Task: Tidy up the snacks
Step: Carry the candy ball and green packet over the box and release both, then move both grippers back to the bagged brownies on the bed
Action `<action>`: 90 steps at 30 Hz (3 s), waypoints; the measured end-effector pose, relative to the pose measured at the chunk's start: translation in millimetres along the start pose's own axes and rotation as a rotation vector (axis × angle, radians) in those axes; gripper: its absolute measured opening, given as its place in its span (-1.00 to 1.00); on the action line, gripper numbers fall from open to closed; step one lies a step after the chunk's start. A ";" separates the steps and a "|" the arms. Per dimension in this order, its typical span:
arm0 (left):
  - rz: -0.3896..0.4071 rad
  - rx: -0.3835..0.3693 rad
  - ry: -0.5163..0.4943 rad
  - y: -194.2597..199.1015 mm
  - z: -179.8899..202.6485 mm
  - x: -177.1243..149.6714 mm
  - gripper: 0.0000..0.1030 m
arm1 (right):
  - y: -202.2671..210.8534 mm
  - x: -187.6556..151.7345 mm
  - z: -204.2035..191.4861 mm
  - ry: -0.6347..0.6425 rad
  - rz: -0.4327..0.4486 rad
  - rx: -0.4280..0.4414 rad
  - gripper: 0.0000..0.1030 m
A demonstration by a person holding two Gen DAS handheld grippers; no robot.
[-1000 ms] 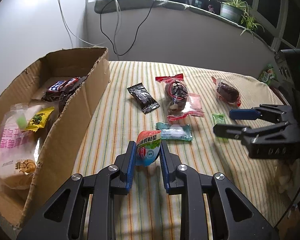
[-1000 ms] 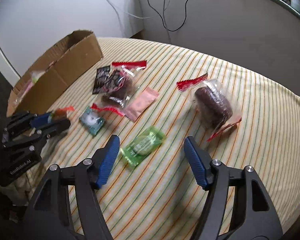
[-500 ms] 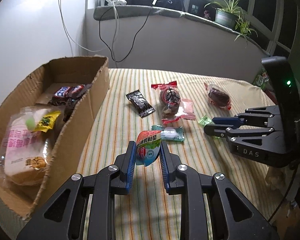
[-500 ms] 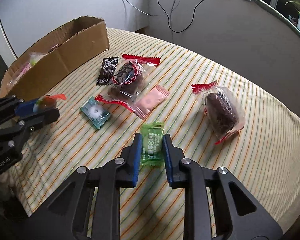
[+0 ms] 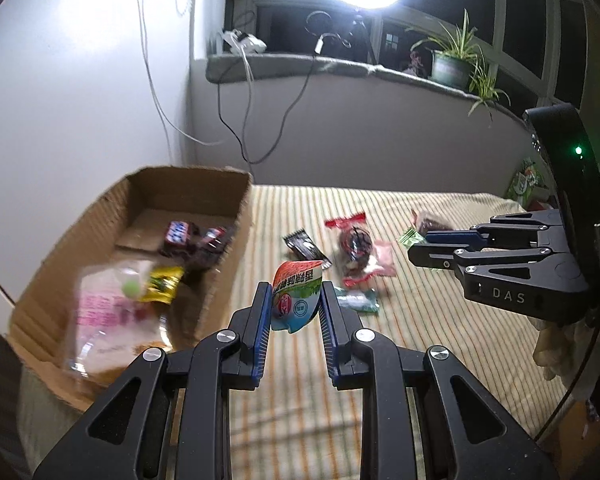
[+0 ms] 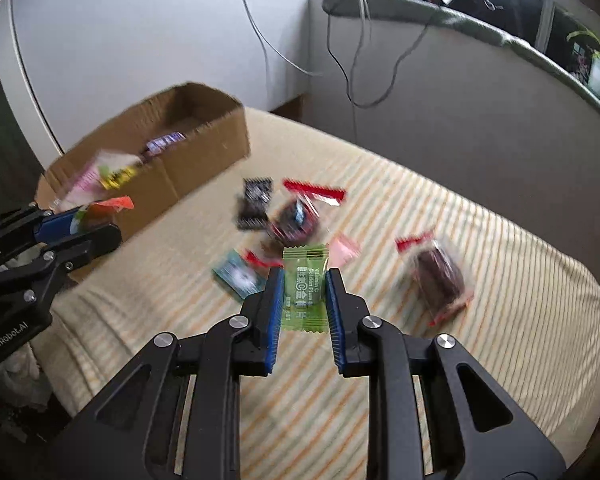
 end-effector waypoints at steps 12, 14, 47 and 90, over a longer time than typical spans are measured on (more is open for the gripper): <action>0.061 0.096 0.042 18.8 -56.9 15.6 -0.58 | -17.8 56.9 -55.2 0.046 0.076 0.083 -0.58; 0.066 0.120 0.054 21.4 -69.9 16.0 -0.58 | -21.8 62.3 -65.4 0.058 0.080 0.097 -0.58; 0.034 0.207 0.125 8.7 -135.5 5.0 -0.57 | -102.2 87.0 -140.2 0.123 0.023 0.197 -0.57; 0.026 0.042 0.043 4.6 -19.5 12.3 -0.20 | -6.4 50.0 19.1 -0.009 0.117 -0.013 0.44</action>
Point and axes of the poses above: each gripper's, at about its wrist camera, not at the fingertips, and y roughly against the way its jaws point, z to its right, x to its top, the point moved 5 cm from there along -y, roughly the way its jaws point, and after that the axes turned 13 degrees about z, right-handed, at the moved point
